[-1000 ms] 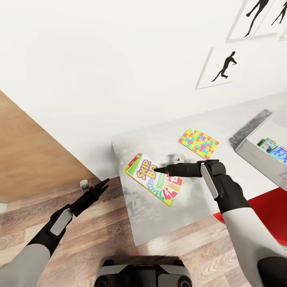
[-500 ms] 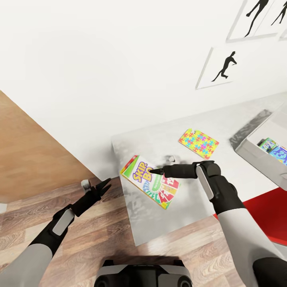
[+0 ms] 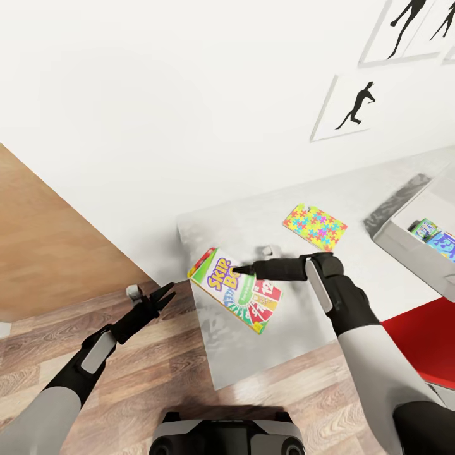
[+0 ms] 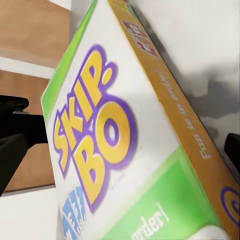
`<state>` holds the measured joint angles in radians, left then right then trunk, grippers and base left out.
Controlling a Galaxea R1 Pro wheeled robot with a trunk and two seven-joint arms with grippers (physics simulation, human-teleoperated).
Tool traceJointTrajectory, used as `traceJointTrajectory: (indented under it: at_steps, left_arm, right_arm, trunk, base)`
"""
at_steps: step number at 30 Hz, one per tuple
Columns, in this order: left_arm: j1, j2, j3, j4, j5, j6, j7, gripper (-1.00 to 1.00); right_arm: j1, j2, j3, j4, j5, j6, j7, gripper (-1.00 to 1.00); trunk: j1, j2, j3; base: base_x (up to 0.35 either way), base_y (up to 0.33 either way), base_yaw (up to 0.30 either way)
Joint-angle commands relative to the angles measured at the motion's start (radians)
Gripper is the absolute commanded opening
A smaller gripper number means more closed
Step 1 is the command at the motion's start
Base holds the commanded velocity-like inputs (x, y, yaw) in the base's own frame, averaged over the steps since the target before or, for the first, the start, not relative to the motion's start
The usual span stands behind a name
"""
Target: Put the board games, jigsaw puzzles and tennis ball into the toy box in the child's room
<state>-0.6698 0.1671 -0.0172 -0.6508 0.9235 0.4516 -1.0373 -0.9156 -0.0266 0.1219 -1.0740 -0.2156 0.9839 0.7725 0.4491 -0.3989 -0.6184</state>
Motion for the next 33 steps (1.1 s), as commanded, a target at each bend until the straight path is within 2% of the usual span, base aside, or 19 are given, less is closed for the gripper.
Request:
traceJointTrajectory:
  at_steps: [1, 14, 24, 33]
  left_arm:
    - [-0.001, 0.001, -0.002, 0.0, 0.008, 0.01, -0.002, 1.0]
    - [-0.001, 0.002, -0.001, 0.0, 0.008, 0.01, -0.004, 1.0]
    - [-0.001, 0.002, -0.001, 0.0, 0.008, 0.01, -0.004, 1.0]
    - [-0.001, 0.002, -0.001, 0.0, 0.008, 0.01, -0.004, 1.0]
  right_arm:
    - [-0.007, 0.0, 0.0, 0.026, 0.024, -0.009, -0.006, 1.0]
    - [-0.069, 0.002, -0.002, 0.027, 0.027, -0.01, -0.009, 1.0]
    - [-0.088, 0.003, -0.002, 0.028, 0.027, -0.012, -0.011, 1.0]
    - [-0.094, 0.022, -0.002, 0.035, 0.027, -0.015, -0.011, 1.0]
  trunk:
    - [0.001, -0.001, -0.001]
    - [0.001, -0.001, -0.001]
    - [0.001, -0.001, -0.001]
    - [0.001, -0.001, -0.001]
  base:
    - [0.0, 0.0, 0.0]
    - [0.0, 0.0, 0.0]
    - [0.0, 0.0, 0.0]
    - [0.0, 0.0, 0.0]
